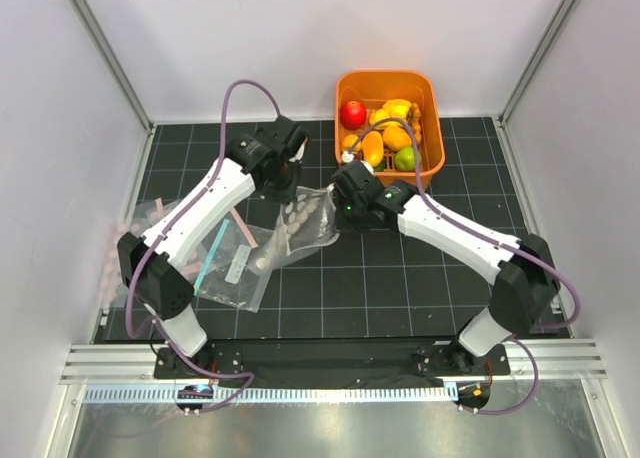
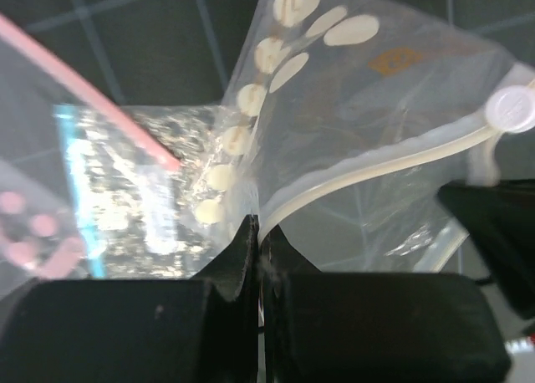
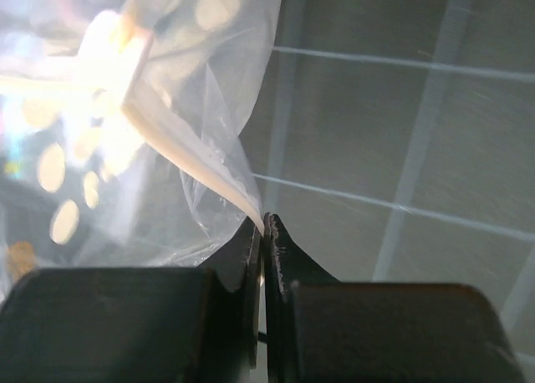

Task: Place the food in the zip-top bag and seal the zipper
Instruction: Open the zipper of the food storage bag, then pick up the fake fruit from the bin.

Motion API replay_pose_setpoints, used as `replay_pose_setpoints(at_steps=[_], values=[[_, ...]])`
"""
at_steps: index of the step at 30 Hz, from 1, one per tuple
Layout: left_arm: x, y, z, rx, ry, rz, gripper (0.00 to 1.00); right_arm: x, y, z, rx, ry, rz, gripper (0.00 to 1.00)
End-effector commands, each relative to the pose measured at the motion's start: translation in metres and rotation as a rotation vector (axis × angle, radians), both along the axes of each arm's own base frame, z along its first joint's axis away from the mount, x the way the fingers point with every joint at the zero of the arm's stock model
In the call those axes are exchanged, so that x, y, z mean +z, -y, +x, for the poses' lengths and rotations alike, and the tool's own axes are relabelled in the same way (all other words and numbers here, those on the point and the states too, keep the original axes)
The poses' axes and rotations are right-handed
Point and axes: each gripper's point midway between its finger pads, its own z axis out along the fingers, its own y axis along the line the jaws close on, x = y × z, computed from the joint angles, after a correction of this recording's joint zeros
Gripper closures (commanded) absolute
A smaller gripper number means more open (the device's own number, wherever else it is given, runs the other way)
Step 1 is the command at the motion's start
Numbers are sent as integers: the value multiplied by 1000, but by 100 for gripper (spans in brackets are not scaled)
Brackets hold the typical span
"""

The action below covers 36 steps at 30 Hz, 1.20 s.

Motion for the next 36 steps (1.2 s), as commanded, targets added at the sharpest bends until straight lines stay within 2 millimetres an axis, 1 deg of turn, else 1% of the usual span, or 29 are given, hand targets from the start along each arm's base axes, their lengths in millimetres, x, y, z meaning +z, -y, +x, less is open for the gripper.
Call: replay_pose_setpoints(at_steps=[1, 2, 3, 4, 5, 6, 7, 8, 9, 10, 12, 13, 14, 15, 18, 19, 20, 22, 23, 25, 26, 27, 28, 29, 30, 32, 34, 35, 36], values=[[55, -49, 18, 71, 143, 170, 100, 41, -66, 26, 153, 94, 230, 94], [66, -61, 19, 65, 169, 214, 100, 37, -79, 31, 177, 80, 250, 94], [90, -71, 23, 89, 222, 218, 100, 57, -95, 40, 201, 119, 306, 95], [98, -86, 21, 109, 238, 276, 100, 64, -104, 40, 227, 112, 345, 94], [104, -89, 19, 114, 255, 279, 100, 60, -111, 44, 227, 103, 352, 94], [105, -90, 15, 114, 267, 260, 100, 65, -115, 48, 223, 112, 369, 92], [100, -87, 13, 106, 255, 240, 100, 64, -115, 51, 204, 112, 360, 81], [93, -85, 10, 114, 237, 226, 100, 55, -114, 53, 195, 98, 340, 67], [76, -84, 8, 109, 203, 234, 100, 50, -110, 53, 184, 83, 317, 54], [65, -80, 6, 99, 174, 224, 100, 47, -107, 53, 187, 85, 301, 50], [52, -74, 9, 104, 152, 211, 100, 46, -95, 54, 162, 99, 259, 40], [38, -72, 8, 96, 121, 221, 100, 48, -91, 54, 162, 111, 253, 32], [34, -69, 9, 93, 118, 212, 100, 50, -86, 57, 160, 133, 238, 29], [31, -65, 14, 94, 130, 200, 100, 60, -78, 58, 150, 155, 243, 26], [19, -58, 24, 91, 113, 183, 100, 80, -63, 64, 135, 204, 265, 25], [17, -57, 26, 91, 109, 177, 100, 86, -53, 73, 111, 218, 274, 25], [11, -54, 30, 89, 93, 167, 100, 90, -46, 76, 102, 225, 283, 25], [8, -51, 36, 89, 89, 151, 100, 105, -35, 84, 84, 252, 316, 25], [4, -48, 39, 86, 80, 151, 100, 109, -22, 94, 51, 263, 314, 25], [5, -45, 42, 82, 78, 142, 100, 117, -5, 107, 14, 287, 305, 25], [4, -45, 42, 80, 73, 143, 100, 123, 12, 119, -28, 298, 287, 25], [5, -42, 43, 75, 74, 135, 100, 125, 20, 126, -49, 305, 274, 25], [5, -42, 43, 74, 75, 131, 100, 125, 28, 133, -67, 317, 250, 25], [8, -40, 43, 73, 82, 122, 100, 123, 42, 146, -106, 309, 223, 25], [7, -39, 43, 70, 80, 116, 100, 122, 50, 153, -129, 308, 201, 25], [7, -34, 43, 55, 83, 86, 100, 114, 77, 176, -225, 298, 117, 25], [8, -29, 40, 41, 82, 56, 100, 106, 95, 192, -292, 294, 60, 25], [9, -28, 39, 38, 81, 46, 100, 97, 103, 204, -320, 276, 37, 25], [11, -27, 39, 37, 85, 34, 100, 95, 107, 210, -334, 276, 26, 25]])
